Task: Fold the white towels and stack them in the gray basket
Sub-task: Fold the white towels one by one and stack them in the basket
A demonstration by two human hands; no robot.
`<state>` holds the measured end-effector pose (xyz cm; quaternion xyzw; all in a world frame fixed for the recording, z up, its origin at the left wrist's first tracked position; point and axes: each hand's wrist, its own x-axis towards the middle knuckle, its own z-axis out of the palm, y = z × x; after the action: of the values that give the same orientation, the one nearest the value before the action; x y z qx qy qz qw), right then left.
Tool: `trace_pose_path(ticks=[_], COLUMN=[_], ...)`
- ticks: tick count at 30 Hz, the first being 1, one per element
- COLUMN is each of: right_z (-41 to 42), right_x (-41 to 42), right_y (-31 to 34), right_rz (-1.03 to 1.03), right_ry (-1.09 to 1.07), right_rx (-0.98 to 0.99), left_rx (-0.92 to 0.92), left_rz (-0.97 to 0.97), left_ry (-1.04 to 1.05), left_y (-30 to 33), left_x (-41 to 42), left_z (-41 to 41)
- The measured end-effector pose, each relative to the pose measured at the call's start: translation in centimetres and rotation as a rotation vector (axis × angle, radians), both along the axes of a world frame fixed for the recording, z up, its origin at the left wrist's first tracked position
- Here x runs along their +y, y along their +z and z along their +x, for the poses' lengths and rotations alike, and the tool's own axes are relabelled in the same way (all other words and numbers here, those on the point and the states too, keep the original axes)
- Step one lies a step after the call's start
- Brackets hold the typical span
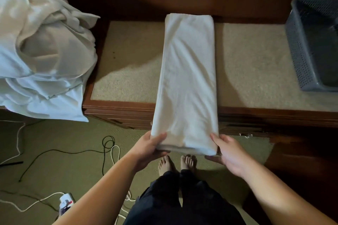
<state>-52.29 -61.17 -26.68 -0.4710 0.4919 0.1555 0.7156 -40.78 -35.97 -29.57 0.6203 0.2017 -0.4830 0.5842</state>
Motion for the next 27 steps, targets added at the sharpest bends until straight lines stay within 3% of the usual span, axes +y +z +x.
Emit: trace_pose_path(ticks=[8, 12, 15, 21, 25, 27], right_z=[0.7, 2.1, 3.6, 8.1, 12.0, 13.8], right_x=[-1.3, -2.6, -3.6, -7.1, -10.7, -12.6], right_y=[5.8, 8.6, 10.4, 13.2, 15.3, 16.3], right_rz=[-0.102, -0.209, -0.249, -0.232, -0.046, -0.061], right_ry=[0.031, 0.150, 0.203, 0.170, 0.098, 0.194], right_rx=[-0.158, -0.236, -0.251, -0.296, -0.381, -0.436], left_rx=[-0.390, -0.554, -0.667, -0.602, -0.535, -0.522], left_rz=[0.172, 0.143, 0.165, 0.125, -0.010, -0.084], left_ry=[-0.080, -0.047, -0.151, -0.221, -0.208, -0.253], left_y=[6.6, 9.6, 12.5, 16.9, 19.6, 20.9], left_x=[0.2, -0.4, -1.7, -5.2, -7.3, -7.8], left_z=[1.9, 4.0, 6.0, 11.1, 15.1, 17.1])
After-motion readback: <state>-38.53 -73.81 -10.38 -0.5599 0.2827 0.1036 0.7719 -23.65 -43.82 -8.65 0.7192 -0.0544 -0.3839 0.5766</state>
